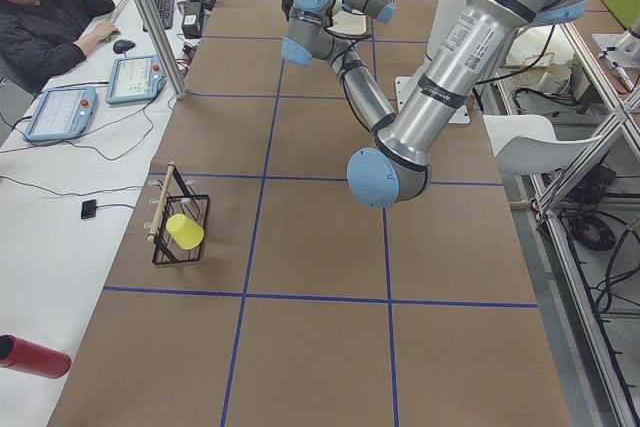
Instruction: Left arm grabs green cup and hands to right arm on tray
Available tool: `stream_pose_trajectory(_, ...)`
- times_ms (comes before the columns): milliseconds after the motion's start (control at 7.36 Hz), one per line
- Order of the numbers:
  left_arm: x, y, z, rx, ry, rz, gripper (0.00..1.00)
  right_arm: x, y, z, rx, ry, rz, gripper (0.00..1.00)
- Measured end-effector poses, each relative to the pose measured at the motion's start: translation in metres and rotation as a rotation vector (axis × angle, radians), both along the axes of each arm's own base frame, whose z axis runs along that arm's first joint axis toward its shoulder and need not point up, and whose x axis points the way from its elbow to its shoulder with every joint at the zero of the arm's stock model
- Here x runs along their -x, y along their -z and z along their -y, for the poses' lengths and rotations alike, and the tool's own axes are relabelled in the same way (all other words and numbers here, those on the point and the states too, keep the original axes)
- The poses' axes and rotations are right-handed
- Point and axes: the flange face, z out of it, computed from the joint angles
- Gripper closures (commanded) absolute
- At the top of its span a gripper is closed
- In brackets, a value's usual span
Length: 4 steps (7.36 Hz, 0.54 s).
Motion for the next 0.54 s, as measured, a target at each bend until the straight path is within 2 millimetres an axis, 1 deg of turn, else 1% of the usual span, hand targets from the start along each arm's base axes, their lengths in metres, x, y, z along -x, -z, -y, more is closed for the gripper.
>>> stream_pose_trajectory(272,-0.001,0.004,-0.004,0.004,-0.010,-0.006,0.71,0.011,0.015,0.003,0.021,-0.006,-0.002,0.01)
stream_pose_trajectory(544,-0.004,0.007,-0.007,0.003,-0.020,-0.010,0.71,0.018,0.023,0.006,0.029,-0.011,0.004,0.01)
